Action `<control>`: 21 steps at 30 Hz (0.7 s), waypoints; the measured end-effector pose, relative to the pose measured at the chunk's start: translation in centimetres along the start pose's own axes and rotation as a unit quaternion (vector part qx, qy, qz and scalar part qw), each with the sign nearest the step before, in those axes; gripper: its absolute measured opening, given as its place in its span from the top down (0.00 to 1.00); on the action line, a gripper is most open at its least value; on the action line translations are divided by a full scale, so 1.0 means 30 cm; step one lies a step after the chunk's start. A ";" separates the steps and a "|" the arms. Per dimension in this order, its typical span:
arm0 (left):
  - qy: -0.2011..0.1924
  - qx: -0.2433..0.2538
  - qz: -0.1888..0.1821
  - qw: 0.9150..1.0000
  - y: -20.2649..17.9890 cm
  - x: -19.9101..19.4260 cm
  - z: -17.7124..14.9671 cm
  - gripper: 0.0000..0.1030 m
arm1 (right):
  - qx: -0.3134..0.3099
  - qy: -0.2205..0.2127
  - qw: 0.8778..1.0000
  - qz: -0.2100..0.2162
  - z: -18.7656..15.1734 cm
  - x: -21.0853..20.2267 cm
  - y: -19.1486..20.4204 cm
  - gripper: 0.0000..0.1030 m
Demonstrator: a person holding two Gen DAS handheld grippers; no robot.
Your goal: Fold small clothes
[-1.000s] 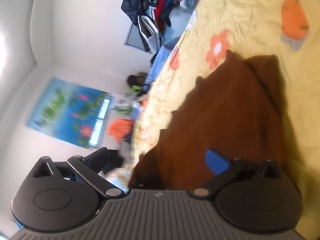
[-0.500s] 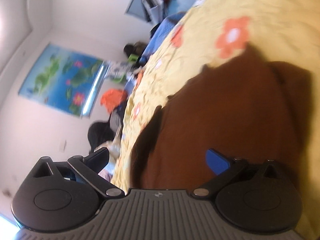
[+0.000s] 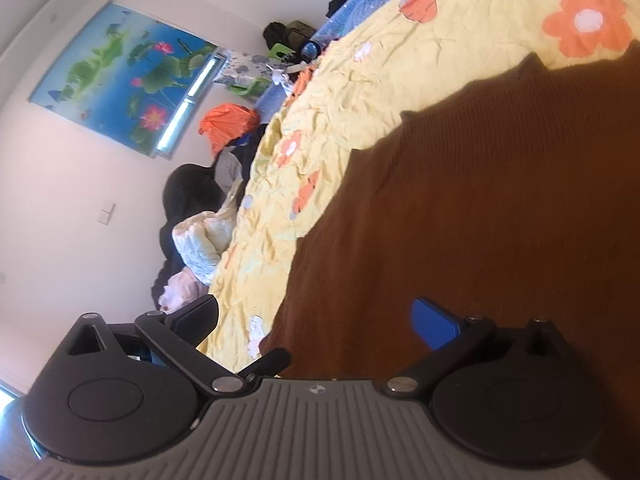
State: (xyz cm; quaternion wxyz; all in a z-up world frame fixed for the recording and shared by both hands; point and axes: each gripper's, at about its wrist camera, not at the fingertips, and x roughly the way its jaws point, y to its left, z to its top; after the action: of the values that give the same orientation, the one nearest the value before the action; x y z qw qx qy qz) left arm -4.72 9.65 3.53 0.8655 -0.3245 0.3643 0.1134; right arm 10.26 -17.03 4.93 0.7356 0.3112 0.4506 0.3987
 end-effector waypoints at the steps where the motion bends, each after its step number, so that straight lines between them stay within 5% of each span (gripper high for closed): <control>1: 0.001 -0.009 -0.016 1.000 0.007 0.006 -0.003 0.01 | 0.001 0.000 1.000 -0.002 0.001 0.001 0.002 0.00; 2: 0.016 -0.022 -0.035 0.999 0.008 0.015 -0.008 0.04 | 0.002 0.001 1.000 -0.003 0.003 0.003 0.004 0.00; 3: 0.023 -0.035 -0.047 0.998 0.011 0.028 -0.005 0.17 | 0.003 0.002 1.000 -0.005 0.003 0.005 0.007 0.00; 4: 0.023 -0.036 -0.055 0.998 0.012 0.029 -0.018 0.48 | 0.003 0.002 1.000 -0.008 0.003 0.004 0.012 0.00; 6: 0.031 -0.016 -0.027 0.999 -0.016 0.062 -0.023 0.83 | 0.000 0.005 1.000 -0.013 0.010 0.011 0.022 0.00; 12: 0.032 -0.029 -0.031 0.999 -0.007 0.075 -0.001 0.82 | -0.015 0.012 1.000 -0.016 0.041 0.030 0.071 0.00; 15: 0.043 -0.070 -0.062 0.995 0.024 0.088 0.018 0.64 | -0.022 0.016 0.999 -0.016 0.062 0.049 0.098 0.00; 18: 0.039 -0.106 -0.096 0.989 0.053 0.076 0.017 0.22 | -0.032 0.024 0.999 -0.010 0.067 0.072 0.130 0.00; 21: 0.023 -0.114 -0.089 0.989 0.064 0.071 0.019 0.22 | -0.041 0.033 0.999 -0.005 0.057 0.088 0.151 0.00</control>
State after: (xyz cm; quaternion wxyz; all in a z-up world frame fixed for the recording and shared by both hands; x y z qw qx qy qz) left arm -3.72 11.39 1.42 0.8207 -0.4552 0.3383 0.0692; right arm 11.17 -12.71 8.21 0.7345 0.2656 0.4591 0.4234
